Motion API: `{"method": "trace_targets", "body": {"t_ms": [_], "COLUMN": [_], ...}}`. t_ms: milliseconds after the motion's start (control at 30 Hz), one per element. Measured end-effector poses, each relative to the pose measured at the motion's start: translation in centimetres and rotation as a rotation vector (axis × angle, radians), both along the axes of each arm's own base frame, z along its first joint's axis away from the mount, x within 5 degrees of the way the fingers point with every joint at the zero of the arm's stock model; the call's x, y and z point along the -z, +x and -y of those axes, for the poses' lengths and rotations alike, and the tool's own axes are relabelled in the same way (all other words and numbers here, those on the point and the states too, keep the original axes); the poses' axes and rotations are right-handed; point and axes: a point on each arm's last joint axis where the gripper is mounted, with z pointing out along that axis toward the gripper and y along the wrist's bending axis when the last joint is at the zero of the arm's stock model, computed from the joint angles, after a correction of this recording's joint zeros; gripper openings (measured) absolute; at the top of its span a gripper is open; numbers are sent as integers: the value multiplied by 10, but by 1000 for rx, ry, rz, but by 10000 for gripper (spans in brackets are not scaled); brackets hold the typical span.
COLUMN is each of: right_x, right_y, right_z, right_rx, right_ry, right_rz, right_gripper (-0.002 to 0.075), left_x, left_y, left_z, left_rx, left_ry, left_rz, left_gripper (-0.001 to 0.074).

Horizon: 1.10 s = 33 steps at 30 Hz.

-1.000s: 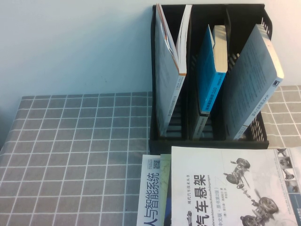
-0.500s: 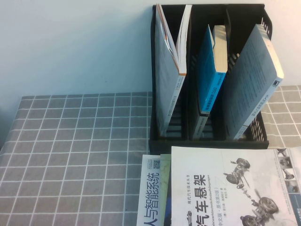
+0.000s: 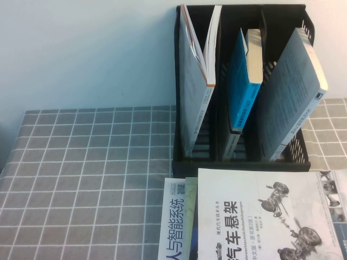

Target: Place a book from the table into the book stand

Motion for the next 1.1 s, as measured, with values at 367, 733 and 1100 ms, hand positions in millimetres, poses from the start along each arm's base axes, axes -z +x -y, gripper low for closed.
{"method": "trace_targets", "body": {"t_ms": [367, 733, 1100], "right_x": [0, -1, -45], "right_y": [0, 0, 3], "right_z": [0, 1, 3], "right_rx": [1, 2, 34], "right_ry": [-12, -21, -36], "right_rz": [0, 8, 512], "right_gripper": [-3, -3, -3], "left_x": [0, -1, -19], "left_y": [0, 0, 4], "left_z": [0, -1, -1], "left_rx": [0, 12, -30], "left_ry": [0, 67, -133], "left_rz": [0, 16, 241], "left_gripper": [-4, -4, -4]}}
